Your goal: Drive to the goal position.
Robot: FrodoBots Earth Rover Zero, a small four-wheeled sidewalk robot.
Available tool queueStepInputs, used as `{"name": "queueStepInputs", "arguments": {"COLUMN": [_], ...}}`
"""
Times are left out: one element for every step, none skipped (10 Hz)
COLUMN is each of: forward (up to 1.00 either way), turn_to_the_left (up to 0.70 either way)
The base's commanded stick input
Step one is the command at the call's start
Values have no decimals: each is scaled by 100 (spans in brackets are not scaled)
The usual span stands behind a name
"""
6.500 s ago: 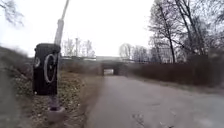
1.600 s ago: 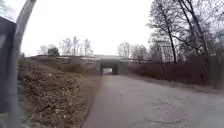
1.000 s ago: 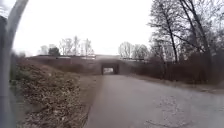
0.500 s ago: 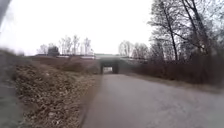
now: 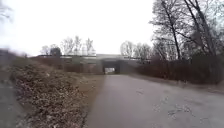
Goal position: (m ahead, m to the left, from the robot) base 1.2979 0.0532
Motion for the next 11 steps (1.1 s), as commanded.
{"name": "queueStepInputs", "arguments": {"forward": [45,45,45,45,45,45,45,45,45,45,45], "turn_to_the_left": [27,27,27,27,27,27,27,27,23,17,10]}}
